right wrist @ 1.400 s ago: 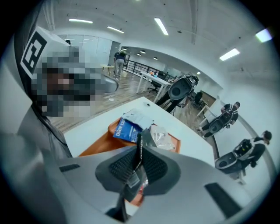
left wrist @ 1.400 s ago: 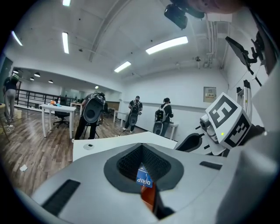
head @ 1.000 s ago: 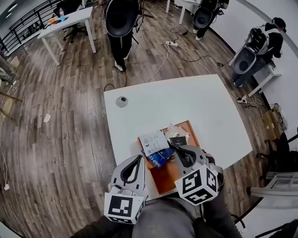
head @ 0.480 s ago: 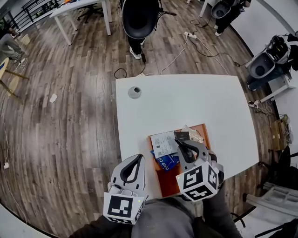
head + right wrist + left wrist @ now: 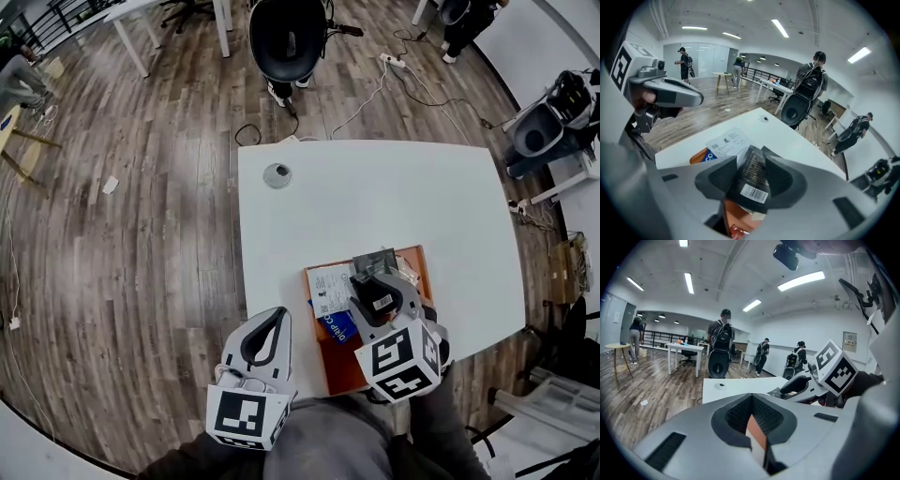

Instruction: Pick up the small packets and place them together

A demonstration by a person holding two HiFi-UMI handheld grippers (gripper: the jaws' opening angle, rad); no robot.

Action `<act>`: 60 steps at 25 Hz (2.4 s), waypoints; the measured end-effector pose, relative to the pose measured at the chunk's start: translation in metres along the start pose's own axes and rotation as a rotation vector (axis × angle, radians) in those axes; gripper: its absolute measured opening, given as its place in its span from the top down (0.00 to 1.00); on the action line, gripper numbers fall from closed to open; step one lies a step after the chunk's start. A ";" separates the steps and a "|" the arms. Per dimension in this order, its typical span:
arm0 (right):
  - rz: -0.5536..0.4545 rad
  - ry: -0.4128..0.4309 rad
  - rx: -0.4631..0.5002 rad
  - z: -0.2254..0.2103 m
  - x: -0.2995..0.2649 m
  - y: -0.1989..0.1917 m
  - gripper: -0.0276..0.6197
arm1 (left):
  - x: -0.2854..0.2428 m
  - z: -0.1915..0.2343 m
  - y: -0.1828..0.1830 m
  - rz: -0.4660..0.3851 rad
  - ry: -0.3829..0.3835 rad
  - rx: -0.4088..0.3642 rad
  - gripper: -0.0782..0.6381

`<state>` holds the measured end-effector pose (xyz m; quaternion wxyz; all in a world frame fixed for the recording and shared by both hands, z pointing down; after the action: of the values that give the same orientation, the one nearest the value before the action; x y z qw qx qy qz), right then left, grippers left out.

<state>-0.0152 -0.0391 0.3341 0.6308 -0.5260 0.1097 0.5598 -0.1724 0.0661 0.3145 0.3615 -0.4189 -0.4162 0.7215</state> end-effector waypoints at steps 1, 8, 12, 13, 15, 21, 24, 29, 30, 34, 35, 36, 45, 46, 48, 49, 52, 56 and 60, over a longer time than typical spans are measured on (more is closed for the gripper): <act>-0.005 0.004 -0.011 -0.001 0.001 0.001 0.68 | 0.000 0.000 0.000 0.001 -0.002 -0.001 0.90; -0.024 -0.058 -0.030 -0.006 0.014 0.001 0.67 | 0.001 -0.005 0.002 -0.009 -0.023 -0.013 0.90; -0.033 -0.106 -0.043 -0.005 0.027 -0.001 0.67 | 0.005 -0.010 0.002 -0.017 -0.053 -0.024 0.90; -0.034 -0.116 -0.048 -0.005 0.030 -0.003 0.67 | 0.005 -0.012 0.003 -0.019 -0.061 -0.030 0.90; -0.032 -0.135 -0.058 -0.007 0.037 -0.008 0.67 | 0.003 -0.018 0.004 -0.024 -0.078 -0.043 0.90; -0.018 -0.181 -0.097 -0.007 0.056 -0.030 0.67 | 0.001 -0.038 0.000 -0.015 -0.134 -0.066 0.90; 0.007 -0.204 -0.122 -0.007 0.067 -0.045 0.67 | -0.002 -0.050 -0.003 0.006 -0.170 -0.070 0.90; 0.061 -0.219 -0.174 0.001 0.075 -0.081 0.67 | -0.010 -0.065 -0.018 0.050 -0.210 -0.081 0.90; 0.080 -0.221 -0.183 0.002 0.076 -0.090 0.67 | -0.013 -0.069 -0.022 0.061 -0.223 -0.080 0.90; 0.164 -0.215 -0.219 0.009 0.081 -0.125 0.67 | -0.025 -0.086 -0.034 0.105 -0.282 -0.079 0.90; 0.181 -0.209 -0.225 0.011 0.081 -0.130 0.67 | -0.028 -0.088 -0.035 0.114 -0.293 -0.081 0.90; 0.196 -0.202 -0.230 0.013 0.081 -0.135 0.67 | -0.030 -0.091 -0.036 0.121 -0.303 -0.083 0.90; 0.256 -0.128 -0.195 0.020 0.063 -0.145 0.67 | -0.038 -0.087 -0.032 0.138 -0.282 -0.090 0.90; 0.262 -0.120 -0.184 0.020 0.059 -0.145 0.67 | -0.039 -0.085 -0.032 0.139 -0.276 -0.088 0.90; 0.275 -0.103 -0.162 0.020 0.051 -0.145 0.67 | -0.042 -0.082 -0.033 0.143 -0.267 -0.083 0.90; 0.282 -0.092 -0.153 0.021 0.048 -0.145 0.67 | -0.044 -0.081 -0.033 0.145 -0.265 -0.079 0.90; 0.307 -0.059 -0.129 0.023 0.037 -0.148 0.67 | -0.050 -0.078 -0.035 0.151 -0.264 -0.068 0.90; 0.333 -0.035 -0.096 0.023 0.024 -0.150 0.67 | -0.059 -0.072 -0.038 0.159 -0.256 -0.056 0.90; 0.365 -0.013 -0.052 0.025 0.012 -0.152 0.67 | -0.065 -0.065 -0.041 0.172 -0.240 -0.032 0.90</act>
<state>0.1028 0.0148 0.4184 0.5057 -0.5099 0.1844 0.6710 -0.0809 0.0454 0.3518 0.2393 -0.3693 -0.4304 0.7881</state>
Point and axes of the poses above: the fingertips, and each gripper's own axes: x backward along the fingers, z to its left, y out of its top, the point moved 8 cm from there along x, backward along the fingers, and after that the axes turned 14 degrees about -y, right-handed, at the moved point
